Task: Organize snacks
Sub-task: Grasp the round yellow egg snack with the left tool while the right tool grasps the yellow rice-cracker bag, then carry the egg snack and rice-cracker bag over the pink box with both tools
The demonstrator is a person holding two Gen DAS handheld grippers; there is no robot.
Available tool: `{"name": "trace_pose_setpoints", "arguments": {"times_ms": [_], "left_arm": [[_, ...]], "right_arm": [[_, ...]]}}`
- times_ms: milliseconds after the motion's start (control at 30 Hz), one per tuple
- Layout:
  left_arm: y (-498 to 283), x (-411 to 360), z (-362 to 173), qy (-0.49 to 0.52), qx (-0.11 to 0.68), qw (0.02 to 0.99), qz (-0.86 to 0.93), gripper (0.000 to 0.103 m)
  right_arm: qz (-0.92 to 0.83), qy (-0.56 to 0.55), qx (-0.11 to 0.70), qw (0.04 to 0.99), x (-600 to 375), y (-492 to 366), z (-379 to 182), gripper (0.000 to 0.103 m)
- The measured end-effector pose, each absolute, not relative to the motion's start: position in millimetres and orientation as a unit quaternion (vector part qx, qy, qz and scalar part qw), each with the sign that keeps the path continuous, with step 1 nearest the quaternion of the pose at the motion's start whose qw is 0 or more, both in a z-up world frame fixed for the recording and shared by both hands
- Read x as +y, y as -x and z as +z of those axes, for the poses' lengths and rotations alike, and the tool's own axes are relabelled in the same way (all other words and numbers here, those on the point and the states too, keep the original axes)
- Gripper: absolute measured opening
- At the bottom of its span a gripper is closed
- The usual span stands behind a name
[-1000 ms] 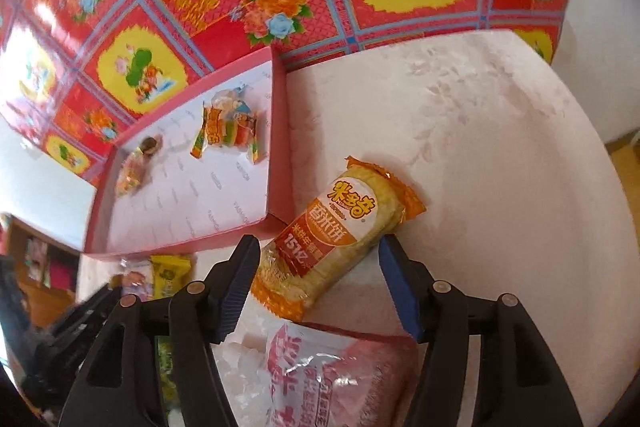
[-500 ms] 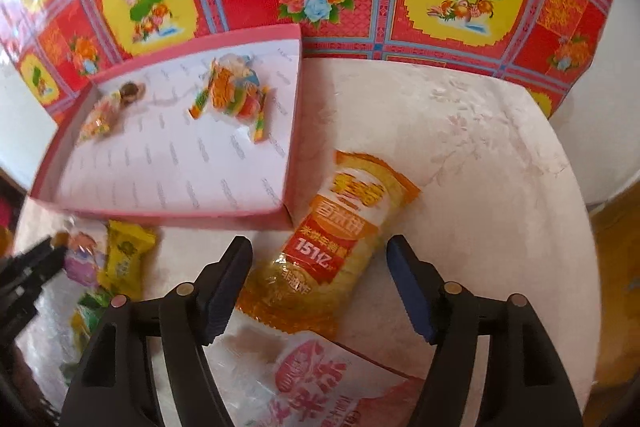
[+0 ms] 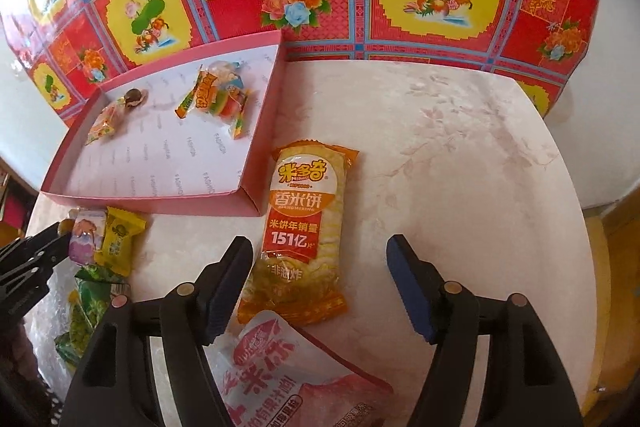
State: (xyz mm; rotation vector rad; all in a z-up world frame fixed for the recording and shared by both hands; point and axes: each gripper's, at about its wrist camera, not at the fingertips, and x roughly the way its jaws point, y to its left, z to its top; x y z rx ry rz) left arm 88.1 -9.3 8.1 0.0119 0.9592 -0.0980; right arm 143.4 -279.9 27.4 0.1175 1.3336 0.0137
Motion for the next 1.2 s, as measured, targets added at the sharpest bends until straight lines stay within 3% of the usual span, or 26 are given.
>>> {"name": "trace_pose_setpoints", "arguments": {"times_ms": [100,267,1200], "left_arm": [[-88,-9,8,-0.007,0.459,0.887,-0.048,0.035],[-88,-4,8,0.010,0.458,0.887,-0.056,0.032],[-79,14,44,0.049,0.401,0.912,-0.072,0.031]], "right_arm": [[0.004,-0.049,0.618,0.785,-280,-144,28,0.068],[-0.017,-0.038,0.615,0.787,-286,-143,31,0.041],[-0.004,-0.078,0.566,0.821,-287,-132,71,0.038]]}}
